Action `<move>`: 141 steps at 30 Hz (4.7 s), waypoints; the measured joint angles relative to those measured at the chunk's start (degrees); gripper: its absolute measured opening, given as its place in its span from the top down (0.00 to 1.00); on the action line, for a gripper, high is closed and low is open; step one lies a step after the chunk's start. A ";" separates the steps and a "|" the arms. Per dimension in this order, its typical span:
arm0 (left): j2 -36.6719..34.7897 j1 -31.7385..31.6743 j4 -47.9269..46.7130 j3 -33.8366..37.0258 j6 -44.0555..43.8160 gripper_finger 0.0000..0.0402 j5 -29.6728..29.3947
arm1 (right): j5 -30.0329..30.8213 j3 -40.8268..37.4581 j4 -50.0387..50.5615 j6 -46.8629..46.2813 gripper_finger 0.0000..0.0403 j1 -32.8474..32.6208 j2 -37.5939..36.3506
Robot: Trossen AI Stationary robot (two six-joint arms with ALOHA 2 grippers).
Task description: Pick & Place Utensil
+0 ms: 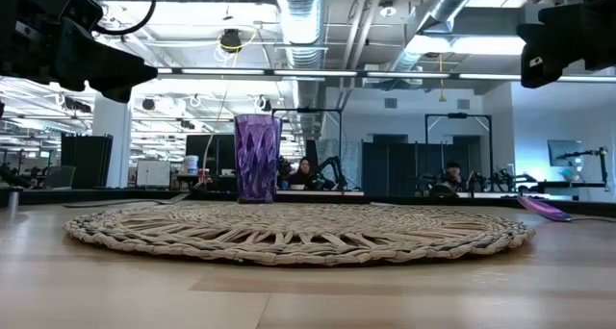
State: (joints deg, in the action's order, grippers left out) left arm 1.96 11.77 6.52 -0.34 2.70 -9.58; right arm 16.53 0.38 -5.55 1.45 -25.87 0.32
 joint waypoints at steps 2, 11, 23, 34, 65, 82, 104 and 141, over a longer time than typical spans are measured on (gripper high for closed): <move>0.00 0.00 0.00 0.00 0.01 0.65 0.00 | 0.00 0.02 -0.01 0.00 0.71 0.00 -0.01; 0.00 0.00 0.00 0.00 0.00 0.65 0.00 | 0.00 0.00 0.00 0.01 0.71 0.01 -0.01; -0.02 0.01 0.00 0.00 0.00 0.65 0.00 | 0.00 0.02 0.01 0.00 0.71 0.00 0.00; 0.00 0.02 0.00 0.00 0.00 0.65 0.00 | 0.00 0.01 0.00 0.01 0.71 0.01 -0.01; 3.50 0.02 20.79 0.02 0.05 0.65 -2.67 | 0.81 0.00 -10.03 2.36 0.71 0.45 0.01; 26.38 0.02 25.75 -14.82 9.44 0.65 -3.65 | 1.45 10.76 -20.27 1.64 0.71 4.82 21.66; 36.28 0.00 26.08 -17.77 20.25 0.65 -11.85 | -0.78 56.71 43.52 -45.21 0.71 -4.45 73.08; 36.35 -3.93 29.77 -17.73 27.70 0.65 -11.85 | -23.99 59.71 76.12 -61.44 0.71 -2.51 88.15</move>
State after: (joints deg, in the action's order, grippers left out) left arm 38.30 7.84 36.29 -18.06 30.40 -21.43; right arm -7.46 60.09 70.57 -59.99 -28.38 88.47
